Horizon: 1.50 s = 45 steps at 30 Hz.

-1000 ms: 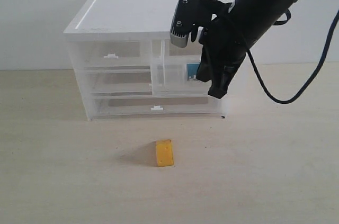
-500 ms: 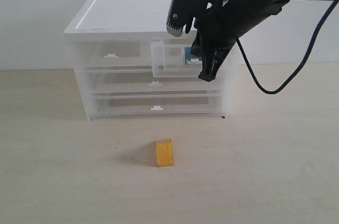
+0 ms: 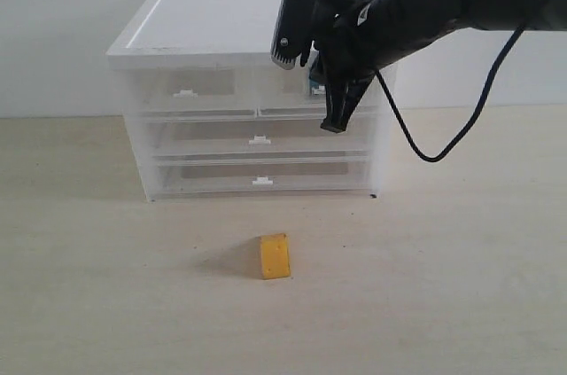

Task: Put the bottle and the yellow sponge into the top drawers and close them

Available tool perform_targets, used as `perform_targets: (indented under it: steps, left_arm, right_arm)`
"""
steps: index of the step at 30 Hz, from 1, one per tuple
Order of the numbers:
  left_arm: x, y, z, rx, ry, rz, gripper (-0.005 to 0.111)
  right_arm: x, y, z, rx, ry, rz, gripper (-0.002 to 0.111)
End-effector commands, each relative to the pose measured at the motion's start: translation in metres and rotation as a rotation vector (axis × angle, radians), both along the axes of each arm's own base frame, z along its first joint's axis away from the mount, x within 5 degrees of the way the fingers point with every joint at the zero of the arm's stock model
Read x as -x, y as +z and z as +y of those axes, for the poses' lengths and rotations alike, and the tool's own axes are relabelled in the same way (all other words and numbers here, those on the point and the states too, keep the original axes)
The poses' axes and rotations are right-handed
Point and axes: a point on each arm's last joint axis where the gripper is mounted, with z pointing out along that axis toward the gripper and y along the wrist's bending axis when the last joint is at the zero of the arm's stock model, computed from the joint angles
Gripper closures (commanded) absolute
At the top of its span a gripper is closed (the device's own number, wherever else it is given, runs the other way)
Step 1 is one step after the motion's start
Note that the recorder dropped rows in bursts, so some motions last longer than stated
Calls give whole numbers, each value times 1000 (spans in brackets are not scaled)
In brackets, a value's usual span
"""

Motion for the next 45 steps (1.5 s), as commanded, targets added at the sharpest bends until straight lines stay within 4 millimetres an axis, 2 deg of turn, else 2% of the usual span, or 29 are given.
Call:
perform_targets:
  steps: [1,5,8,13,15,18,22,24,25,26,30,32,38,42,45]
  left_arm:
    - [0,-1,0,-3,2,1,97]
    - [0,-1,0,-3,2,1,97]
    - [0,-1,0,-3,2,1,97]
    - [0,-1,0,-3,2,1,97]
    - [0,-1,0,-3,2,1,97]
    - [0,-1,0,-3,2,1,97]
    - [0,-1,0,-3,2,1,97]
    - [0,-1,0,-3,2,1,97]
    - [0,-1,0,-3,2,1,97]
    - [0,-1,0,-3,2,1,97]
    - [0,-1,0,-3,2,1,97]
    - [0,-1,0,-3,2,1,97]
    - [0,-1,0,-3,2,1,97]
    - [0,-1,0,-3,2,1,97]
    - [0,-1,0,-3,2,1,97]
  right_arm:
    - [-5,9,1,-55,-17,-85,108]
    - [3,16,-2,-81,-50,-16,108]
    - [16,24,-6,-116,-69,90,108]
    - [53,36,-12,-129,-67,389,108]
    - [64,36,-16,-139,-124,521,108]
    - [70,30,-22,-111,-223,631,108]
    - [71,24,-45,-2,-502,686,108]
    - [67,22,-73,-12,-631,774,108]
    - [64,22,-81,-34,-665,782,108]
    - [57,22,-99,-90,-750,800,108]
    - [40,23,-168,-279,-1115,769,108]
    - [36,23,-185,-334,-1183,752,108]
    - [34,37,-206,-477,-1241,647,108]
    - [40,54,-207,-587,-1211,521,108]
    - [50,59,-207,-632,-1172,441,108]
